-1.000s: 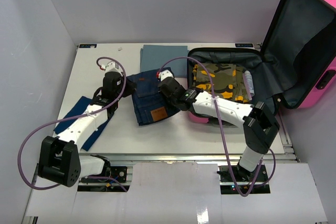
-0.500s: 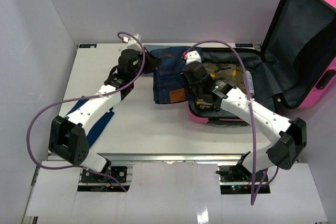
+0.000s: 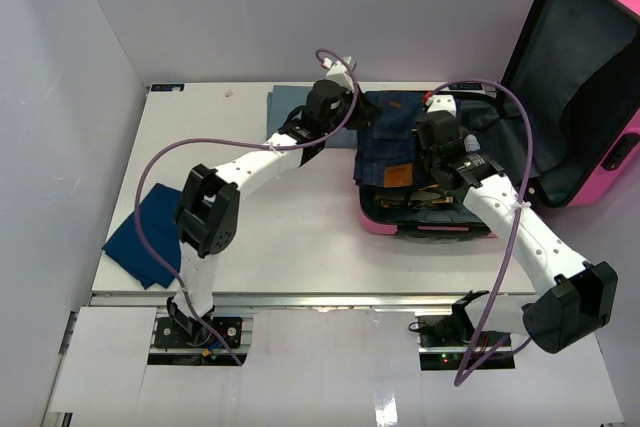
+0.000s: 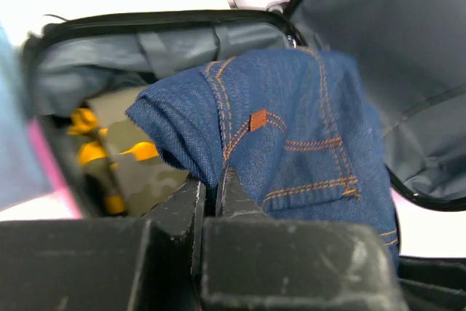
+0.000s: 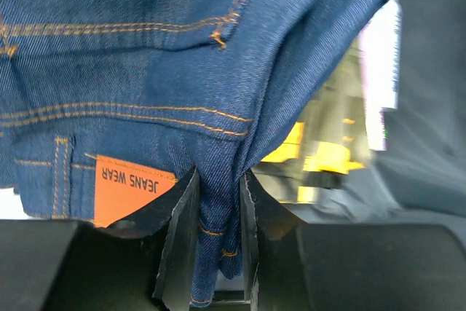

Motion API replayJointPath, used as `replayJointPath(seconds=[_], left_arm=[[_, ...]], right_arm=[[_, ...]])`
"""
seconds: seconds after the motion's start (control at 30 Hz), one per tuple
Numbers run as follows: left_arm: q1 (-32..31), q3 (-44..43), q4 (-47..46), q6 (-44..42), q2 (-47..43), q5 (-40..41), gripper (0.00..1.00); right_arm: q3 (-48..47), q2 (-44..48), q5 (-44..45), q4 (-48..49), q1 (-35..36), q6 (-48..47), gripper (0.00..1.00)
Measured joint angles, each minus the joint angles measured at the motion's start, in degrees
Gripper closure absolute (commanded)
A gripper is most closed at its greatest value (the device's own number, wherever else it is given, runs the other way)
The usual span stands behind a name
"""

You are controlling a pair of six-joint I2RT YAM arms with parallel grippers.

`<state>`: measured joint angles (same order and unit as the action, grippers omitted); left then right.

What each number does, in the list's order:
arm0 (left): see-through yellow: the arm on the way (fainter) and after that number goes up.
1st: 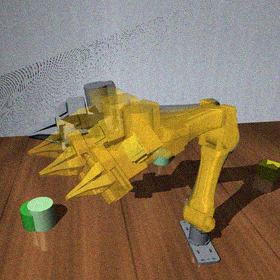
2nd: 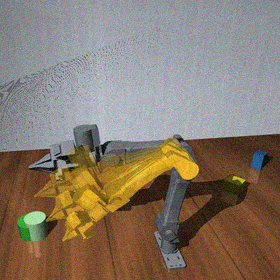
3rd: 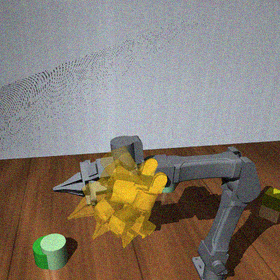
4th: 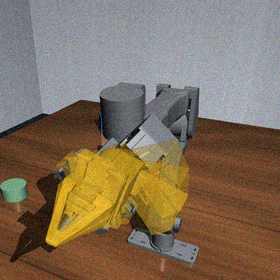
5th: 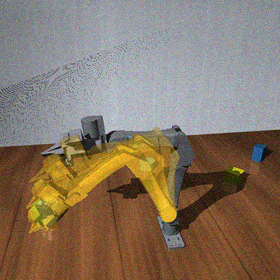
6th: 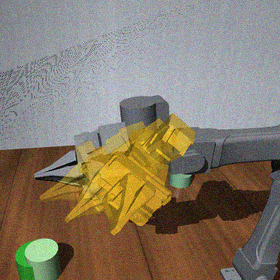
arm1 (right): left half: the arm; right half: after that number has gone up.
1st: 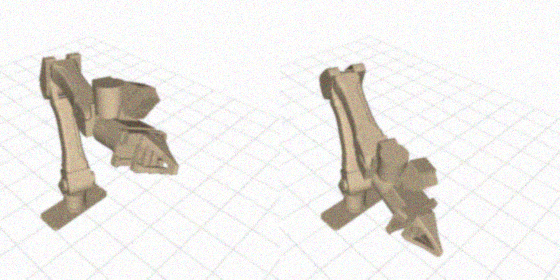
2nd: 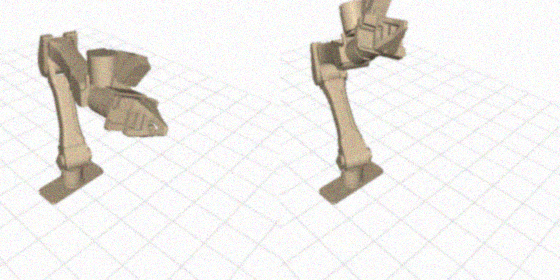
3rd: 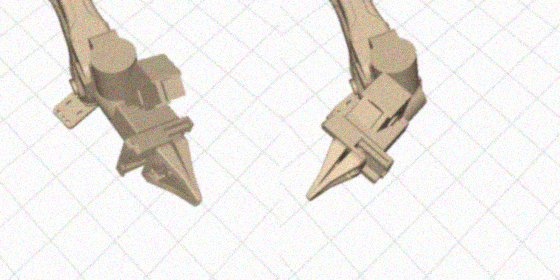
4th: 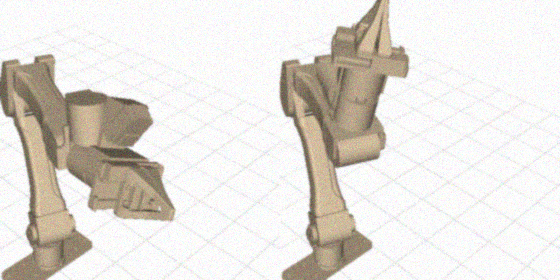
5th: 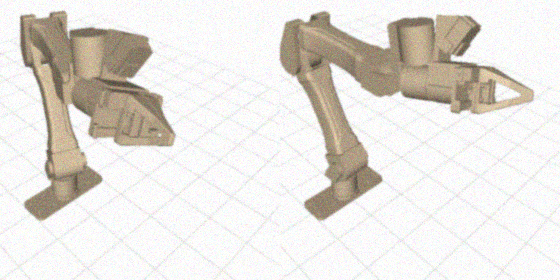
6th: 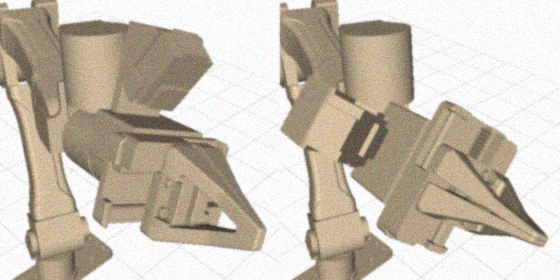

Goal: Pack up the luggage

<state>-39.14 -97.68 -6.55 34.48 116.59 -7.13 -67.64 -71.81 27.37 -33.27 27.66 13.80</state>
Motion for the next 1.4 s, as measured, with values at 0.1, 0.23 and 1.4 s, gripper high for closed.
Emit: replayJointPath(seconds=[0.1, 0.23, 1.4], left_arm=[[-1.7, -5.3, -0.7, -0.2, 6.1, -0.3, 1.0], [-2.9, -8.5, -1.2, -0.2, 12.2, -0.6, 1.0], [-3.3, -8.9, 5.1, -12.4, 11.9, 9.4, 0.78]], right_arm=[[2.3, 0.3, -1.4, 0.8, -5.2, -1.0, 0.92], [4.7, -0.5, -5.0, 1.9, -12.5, -2.2, 0.92], [3.3, -2.4, -7.3, 4.6, -19.1, -2.3, 0.7]])
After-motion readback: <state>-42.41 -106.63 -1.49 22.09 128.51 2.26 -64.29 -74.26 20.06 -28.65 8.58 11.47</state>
